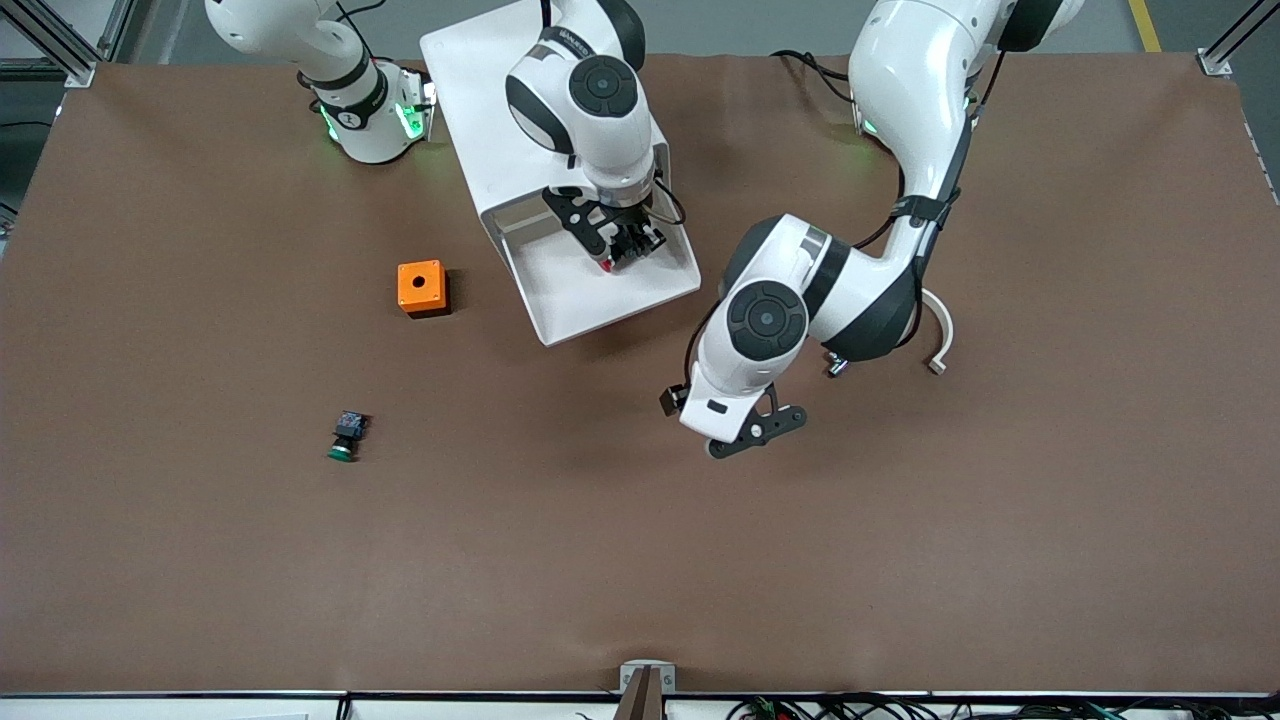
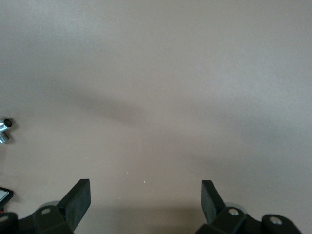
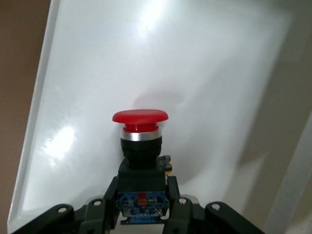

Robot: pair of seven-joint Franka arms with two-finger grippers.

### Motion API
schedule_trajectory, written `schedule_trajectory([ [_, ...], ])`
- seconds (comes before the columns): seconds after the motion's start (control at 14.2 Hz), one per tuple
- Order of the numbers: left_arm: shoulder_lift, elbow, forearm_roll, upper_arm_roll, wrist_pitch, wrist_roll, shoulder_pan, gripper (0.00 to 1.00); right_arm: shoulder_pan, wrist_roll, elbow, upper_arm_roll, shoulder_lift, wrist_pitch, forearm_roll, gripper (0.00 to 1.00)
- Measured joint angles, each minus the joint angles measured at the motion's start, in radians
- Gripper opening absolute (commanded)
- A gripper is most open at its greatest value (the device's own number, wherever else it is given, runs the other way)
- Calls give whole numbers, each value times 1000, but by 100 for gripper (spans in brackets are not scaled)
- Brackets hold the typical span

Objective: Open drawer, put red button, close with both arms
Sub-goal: 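Lower the red button into the drawer and open the right gripper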

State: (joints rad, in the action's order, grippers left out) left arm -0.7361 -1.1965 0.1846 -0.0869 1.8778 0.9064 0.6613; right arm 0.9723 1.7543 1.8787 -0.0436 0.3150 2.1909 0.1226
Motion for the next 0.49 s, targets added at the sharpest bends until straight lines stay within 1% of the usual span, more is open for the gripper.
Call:
schedule_trajectory([
  [0.07, 0, -1, 0, 1, 0, 0, 4, 100, 0, 1, 0, 0, 4, 4, -5, 75],
  [0.14, 0, -2, 0, 1, 0, 0, 7, 100, 0, 1, 0, 0, 6, 5, -7, 100],
  [0.35, 0, -8, 0, 3, 0, 0, 16, 100, 0, -1, -8, -3, 6, 5, -9, 100],
  [0.49, 0, -10, 0, 4, 0, 0, 26, 100, -2, -70, -30, -13, 3, -22, -13, 100],
])
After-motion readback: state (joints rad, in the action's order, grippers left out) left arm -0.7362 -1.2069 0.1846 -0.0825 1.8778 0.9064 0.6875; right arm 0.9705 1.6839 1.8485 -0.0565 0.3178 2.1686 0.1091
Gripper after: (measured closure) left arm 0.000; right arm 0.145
